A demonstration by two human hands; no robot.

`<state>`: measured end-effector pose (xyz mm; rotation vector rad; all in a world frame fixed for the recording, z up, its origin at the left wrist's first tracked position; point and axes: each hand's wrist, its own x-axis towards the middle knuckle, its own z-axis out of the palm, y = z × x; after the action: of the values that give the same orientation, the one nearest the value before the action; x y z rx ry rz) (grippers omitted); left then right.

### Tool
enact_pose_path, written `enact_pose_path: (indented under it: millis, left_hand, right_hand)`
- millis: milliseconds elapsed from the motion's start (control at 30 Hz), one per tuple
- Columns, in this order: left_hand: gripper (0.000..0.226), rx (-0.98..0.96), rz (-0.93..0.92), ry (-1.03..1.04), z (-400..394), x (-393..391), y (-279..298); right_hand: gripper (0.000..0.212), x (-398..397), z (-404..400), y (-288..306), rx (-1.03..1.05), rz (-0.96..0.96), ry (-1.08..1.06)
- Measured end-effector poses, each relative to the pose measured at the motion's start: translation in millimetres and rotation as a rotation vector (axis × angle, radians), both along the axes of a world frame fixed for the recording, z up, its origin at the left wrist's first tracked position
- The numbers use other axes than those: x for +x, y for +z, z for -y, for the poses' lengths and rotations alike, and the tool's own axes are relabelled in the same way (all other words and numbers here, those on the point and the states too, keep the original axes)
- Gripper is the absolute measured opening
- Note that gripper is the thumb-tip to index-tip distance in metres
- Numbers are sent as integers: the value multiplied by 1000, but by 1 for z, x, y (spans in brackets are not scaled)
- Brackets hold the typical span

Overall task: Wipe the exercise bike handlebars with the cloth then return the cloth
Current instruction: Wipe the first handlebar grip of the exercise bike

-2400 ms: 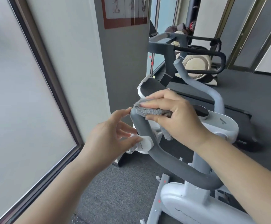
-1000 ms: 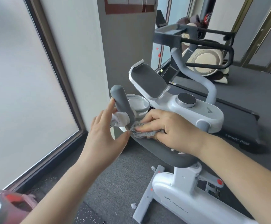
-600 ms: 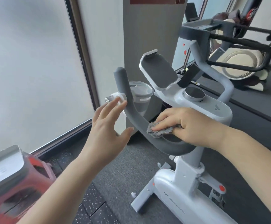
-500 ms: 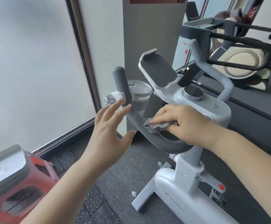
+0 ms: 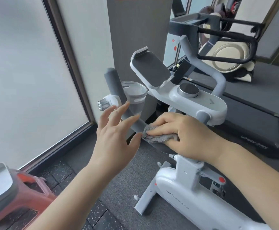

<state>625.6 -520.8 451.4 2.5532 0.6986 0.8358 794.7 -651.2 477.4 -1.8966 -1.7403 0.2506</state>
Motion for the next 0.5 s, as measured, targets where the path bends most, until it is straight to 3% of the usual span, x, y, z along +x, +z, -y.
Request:
enact_pose_path:
  millis: [267,500]
  left_hand:
    - [37,28,3,38,2,6,-5]
    - [39,14,21,85,9,9,-6]
  right_hand:
    - [31,-2,11,-1,-11,44,-41]
    - [34,15,35,-8,-16,-43,13]
